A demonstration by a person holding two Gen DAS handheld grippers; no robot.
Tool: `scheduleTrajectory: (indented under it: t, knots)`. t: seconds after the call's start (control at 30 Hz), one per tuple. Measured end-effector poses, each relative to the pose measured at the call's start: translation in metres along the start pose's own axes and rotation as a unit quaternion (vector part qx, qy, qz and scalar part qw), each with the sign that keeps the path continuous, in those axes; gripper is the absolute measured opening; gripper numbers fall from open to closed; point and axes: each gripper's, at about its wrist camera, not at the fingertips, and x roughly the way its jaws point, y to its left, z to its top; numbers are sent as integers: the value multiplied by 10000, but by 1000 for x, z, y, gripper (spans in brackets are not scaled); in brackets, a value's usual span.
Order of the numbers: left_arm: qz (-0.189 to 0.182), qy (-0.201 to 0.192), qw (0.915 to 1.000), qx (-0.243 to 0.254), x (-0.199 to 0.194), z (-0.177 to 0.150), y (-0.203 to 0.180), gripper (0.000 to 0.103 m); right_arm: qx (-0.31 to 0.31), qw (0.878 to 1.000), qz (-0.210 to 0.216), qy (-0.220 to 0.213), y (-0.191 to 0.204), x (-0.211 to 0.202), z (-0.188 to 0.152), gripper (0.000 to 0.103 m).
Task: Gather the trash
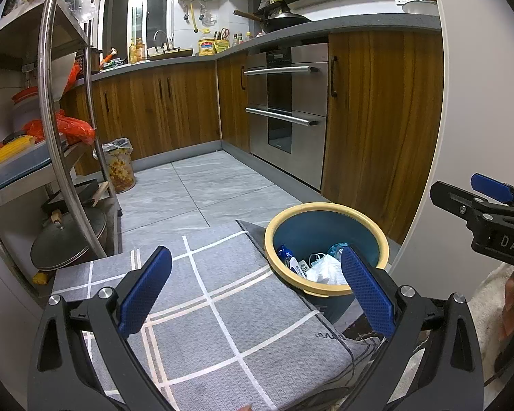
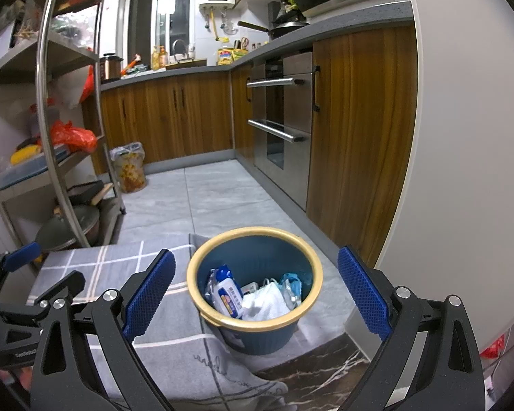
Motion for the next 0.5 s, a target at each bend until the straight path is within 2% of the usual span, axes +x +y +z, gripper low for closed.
scheduleTrajectory:
  t: [0.2, 0.37, 0.5]
  knots:
    - [24, -60, 10000, 59, -1, 1, 0, 97, -8, 10000, -1, 17, -1, 1, -2, 95]
    - [-226, -86, 9996, 120, -2, 0, 1, 97, 6, 10000, -2, 16, -2, 0, -2, 95]
    - [-216, -48, 9996, 162, 0, -1, 1, 98, -7, 10000, 1, 16, -2, 1, -1, 95]
